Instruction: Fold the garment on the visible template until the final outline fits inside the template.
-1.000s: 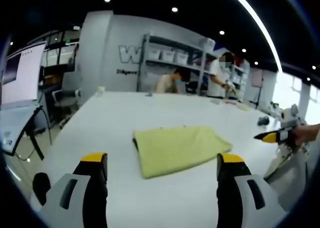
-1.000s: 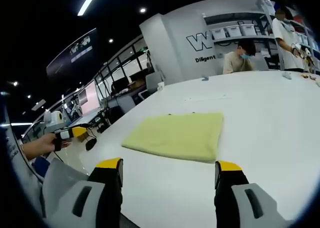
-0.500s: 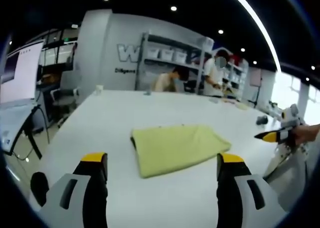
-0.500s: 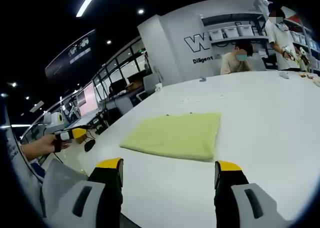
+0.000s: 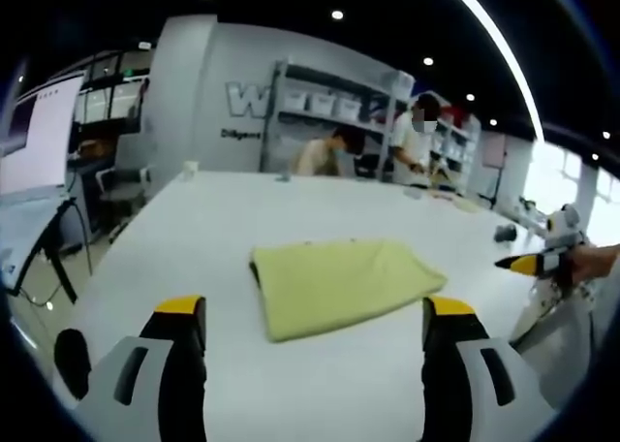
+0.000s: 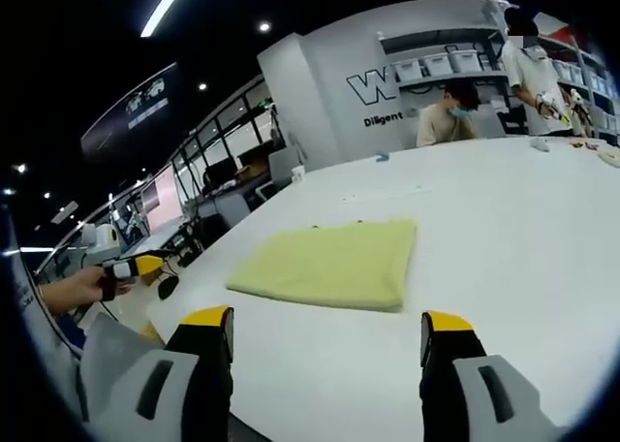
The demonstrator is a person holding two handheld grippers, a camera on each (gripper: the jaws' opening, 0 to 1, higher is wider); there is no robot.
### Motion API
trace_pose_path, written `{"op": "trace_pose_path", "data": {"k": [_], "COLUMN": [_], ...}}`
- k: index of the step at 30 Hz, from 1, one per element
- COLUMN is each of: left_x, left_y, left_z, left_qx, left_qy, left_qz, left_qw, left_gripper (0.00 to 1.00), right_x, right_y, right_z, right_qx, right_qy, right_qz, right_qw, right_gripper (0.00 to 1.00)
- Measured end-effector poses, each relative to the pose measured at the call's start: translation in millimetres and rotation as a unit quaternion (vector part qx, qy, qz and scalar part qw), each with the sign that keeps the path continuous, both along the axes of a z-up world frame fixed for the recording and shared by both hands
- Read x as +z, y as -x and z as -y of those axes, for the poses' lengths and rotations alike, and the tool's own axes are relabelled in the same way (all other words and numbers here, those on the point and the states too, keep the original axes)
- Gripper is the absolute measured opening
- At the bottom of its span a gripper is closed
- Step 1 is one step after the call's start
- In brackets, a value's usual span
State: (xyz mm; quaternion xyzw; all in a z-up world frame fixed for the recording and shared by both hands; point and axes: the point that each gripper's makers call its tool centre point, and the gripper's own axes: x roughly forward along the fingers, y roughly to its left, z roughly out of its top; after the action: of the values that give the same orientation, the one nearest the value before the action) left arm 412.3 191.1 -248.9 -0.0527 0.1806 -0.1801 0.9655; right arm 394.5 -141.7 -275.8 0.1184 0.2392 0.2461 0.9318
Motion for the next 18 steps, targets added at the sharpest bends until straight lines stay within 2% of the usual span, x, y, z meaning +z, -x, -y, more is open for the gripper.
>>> {"op": "trace_pose_path", "data": {"k": [12, 18], "left_x": [2.2, 4.7], "left_y": [0.2, 2.3], "left_z": [-2.4, -9.0], "left_qx": [-0.003, 0.004], "left_qy": [-0.001, 0.001], "left_qz": [0.003, 0.006], "left_qw": [1.0000, 1.0000], "left_gripper": [0.87, 0.87], "right_x": [-0.1, 1.1], "right_y": [1.6, 0.9], "right_z": [4.0, -3.8], "right_qx": [0.000, 0.008], "right_qy": [0.005, 0.005], "right_qz": [-0.002, -0.001], "right_qw": [1.0000, 1.0000], "right_gripper": [0.77, 0.76]}}
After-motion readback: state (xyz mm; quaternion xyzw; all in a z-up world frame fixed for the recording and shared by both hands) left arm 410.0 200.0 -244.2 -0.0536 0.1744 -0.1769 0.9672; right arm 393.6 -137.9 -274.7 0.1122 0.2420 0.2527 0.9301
